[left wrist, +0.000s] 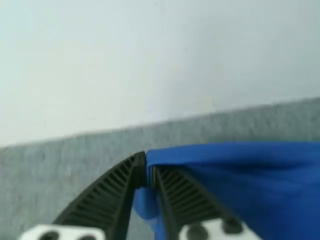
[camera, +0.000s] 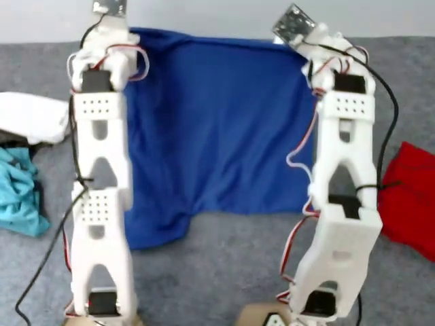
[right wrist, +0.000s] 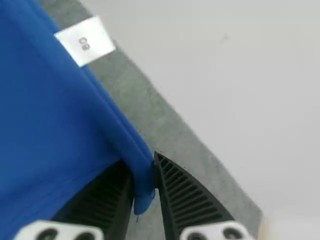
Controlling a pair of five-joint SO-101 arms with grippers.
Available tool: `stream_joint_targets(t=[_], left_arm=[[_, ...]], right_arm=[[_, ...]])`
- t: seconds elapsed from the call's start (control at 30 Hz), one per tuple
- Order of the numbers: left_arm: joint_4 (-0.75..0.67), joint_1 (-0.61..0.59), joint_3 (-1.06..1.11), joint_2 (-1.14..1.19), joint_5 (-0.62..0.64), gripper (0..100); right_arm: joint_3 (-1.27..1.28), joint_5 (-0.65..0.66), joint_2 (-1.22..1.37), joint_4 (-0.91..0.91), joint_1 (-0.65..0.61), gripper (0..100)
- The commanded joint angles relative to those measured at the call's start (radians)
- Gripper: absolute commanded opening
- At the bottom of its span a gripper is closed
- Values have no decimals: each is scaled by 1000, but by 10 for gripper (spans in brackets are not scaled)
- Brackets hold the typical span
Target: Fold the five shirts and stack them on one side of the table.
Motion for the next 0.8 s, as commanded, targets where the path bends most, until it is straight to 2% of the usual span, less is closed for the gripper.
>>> stream_joint_targets(t=[0.0,0.1,0.17,0.33,0.43,0.53,0.77], left_arm=[[269,-5,-82,-48,-41,3],[517,-5,-96,-57,-81,3],[629,-6,-90,-58,-106,3],[621,-61,-70,-60,-132,3],[623,-63,-67,-75,-133,3],[623,-41,5,-141,-186,3],[623,-3,530,-428,-345,3]], right_arm=[[-127,6,-24,206,-2,10],[-186,9,-24,392,-8,10],[-210,9,-24,496,-12,10],[-245,6,-24,711,-13,10],[-262,8,-24,816,-13,10],[-267,8,-24,894,-13,10],[-267,-9,-35,993,-13,10]])
